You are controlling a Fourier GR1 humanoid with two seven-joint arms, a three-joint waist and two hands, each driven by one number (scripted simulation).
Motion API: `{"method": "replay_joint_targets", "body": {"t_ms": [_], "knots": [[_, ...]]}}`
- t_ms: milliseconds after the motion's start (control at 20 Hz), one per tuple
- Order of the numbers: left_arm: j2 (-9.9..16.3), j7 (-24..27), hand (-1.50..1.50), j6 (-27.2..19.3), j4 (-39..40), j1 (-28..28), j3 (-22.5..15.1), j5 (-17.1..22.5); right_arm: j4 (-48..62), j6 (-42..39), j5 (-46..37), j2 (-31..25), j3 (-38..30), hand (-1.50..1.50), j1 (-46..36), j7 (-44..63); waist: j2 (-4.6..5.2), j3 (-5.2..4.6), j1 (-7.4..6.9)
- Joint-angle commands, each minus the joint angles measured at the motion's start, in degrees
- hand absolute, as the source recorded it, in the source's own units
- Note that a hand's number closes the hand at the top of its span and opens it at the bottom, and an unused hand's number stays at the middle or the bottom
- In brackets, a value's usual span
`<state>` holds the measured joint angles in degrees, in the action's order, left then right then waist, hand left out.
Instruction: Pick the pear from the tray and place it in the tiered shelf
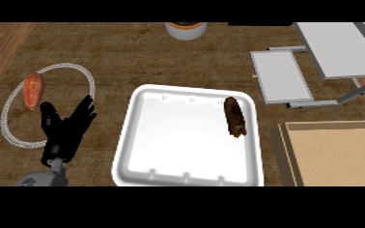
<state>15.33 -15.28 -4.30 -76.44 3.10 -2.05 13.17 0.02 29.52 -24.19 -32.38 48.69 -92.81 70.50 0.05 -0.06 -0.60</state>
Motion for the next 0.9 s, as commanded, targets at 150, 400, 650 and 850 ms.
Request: {"method": "replay_joint_targets", "body": {"t_ms": [150, 400, 650, 850], "knots": [[-1.7, 2.1, 0.0, -0.1, -2.2, -4.1, -1.1, -0.8, 0.0, 1.8, -0.4, -2.0, -0.8, 1.5, 1.7, 7.8, -0.2, 0.03, -0.14], [-1.0, 0.1, 0.0, 0.1, 1.0, 0.6, 0.3, -0.7, 0.0, 0.8, -0.6, -1.4, -1.8, 1.5, 1.1, 5.7, -0.06, 0.01, 0.21], [-0.6, 0.3, 0.0, 0.0, 0.2, -0.3, 1.1, -0.8, 0.0, -1.3, -1.5, 1.1, -1.8, 1.5, 2.5, 7.8, -0.22, -0.01, 0.25], [-0.7, -0.5, 0.0, -0.2, 0.6, 1.2, 0.8, -1.3, 0.0, 9.8, -1.3, -1.1, -2.1, 1.5, 1.1, 10.1, 0.27, 0.0, -0.24]]}}
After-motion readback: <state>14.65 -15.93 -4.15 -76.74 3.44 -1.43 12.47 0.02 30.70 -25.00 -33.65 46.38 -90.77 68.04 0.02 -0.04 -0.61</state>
